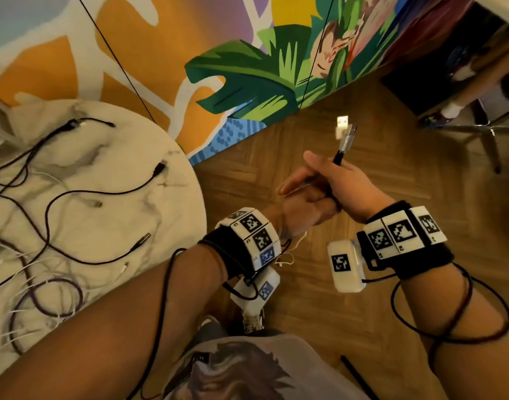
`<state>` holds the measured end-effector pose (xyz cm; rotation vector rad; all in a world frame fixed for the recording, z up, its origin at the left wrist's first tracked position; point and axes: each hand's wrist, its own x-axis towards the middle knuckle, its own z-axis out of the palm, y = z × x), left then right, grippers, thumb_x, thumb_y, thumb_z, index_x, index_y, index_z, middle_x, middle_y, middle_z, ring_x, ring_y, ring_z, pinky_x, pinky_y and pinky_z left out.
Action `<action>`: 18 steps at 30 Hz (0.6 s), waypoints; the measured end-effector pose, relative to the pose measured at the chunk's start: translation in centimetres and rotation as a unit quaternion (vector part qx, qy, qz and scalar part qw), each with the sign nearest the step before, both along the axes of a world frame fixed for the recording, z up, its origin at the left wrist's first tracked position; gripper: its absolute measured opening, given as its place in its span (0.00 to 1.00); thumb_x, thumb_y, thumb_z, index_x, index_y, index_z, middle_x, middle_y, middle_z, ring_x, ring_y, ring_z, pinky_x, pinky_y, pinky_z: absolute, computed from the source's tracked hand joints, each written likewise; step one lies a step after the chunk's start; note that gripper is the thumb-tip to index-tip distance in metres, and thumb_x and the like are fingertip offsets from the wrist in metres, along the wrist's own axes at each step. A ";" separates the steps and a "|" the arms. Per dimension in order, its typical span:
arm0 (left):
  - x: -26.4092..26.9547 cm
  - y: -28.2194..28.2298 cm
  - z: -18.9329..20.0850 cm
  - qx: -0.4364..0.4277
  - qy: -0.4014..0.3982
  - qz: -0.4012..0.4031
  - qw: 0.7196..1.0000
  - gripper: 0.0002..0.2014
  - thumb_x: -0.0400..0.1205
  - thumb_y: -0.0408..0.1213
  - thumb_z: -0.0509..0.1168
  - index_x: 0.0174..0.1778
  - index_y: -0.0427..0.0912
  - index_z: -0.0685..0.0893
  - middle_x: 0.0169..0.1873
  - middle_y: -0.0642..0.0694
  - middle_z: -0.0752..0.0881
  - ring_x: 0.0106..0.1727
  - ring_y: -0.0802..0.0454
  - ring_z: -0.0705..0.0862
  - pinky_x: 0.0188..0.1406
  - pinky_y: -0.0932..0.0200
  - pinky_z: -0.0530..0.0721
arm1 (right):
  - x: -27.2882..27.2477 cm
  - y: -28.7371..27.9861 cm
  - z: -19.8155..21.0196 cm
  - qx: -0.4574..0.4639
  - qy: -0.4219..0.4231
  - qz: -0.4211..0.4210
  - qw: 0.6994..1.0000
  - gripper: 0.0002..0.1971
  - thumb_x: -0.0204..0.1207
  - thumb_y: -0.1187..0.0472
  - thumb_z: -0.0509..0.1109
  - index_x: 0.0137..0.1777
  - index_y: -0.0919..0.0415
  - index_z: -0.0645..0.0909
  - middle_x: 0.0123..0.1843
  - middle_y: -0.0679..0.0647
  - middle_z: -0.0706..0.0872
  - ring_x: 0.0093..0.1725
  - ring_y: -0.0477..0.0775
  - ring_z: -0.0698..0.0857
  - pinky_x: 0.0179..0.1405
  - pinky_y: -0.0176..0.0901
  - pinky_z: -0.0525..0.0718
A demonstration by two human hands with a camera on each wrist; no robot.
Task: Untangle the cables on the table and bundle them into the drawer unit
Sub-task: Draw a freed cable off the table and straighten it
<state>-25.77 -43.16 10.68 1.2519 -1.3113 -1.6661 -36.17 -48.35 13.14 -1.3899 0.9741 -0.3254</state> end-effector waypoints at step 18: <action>8.6 3.0 3.1 -0.347 -0.415 0.168 0.824 0.24 0.81 0.54 0.61 0.67 0.41 0.75 0.57 0.46 0.79 0.54 0.56 0.78 0.48 0.69 0.76 | 7.7 4.0 -3.6 -0.104 -0.057 0.042 0.992 0.11 0.81 0.62 0.58 0.50 0.67 0.80 0.40 0.57 0.86 0.42 0.42 0.86 0.41 0.32 0.84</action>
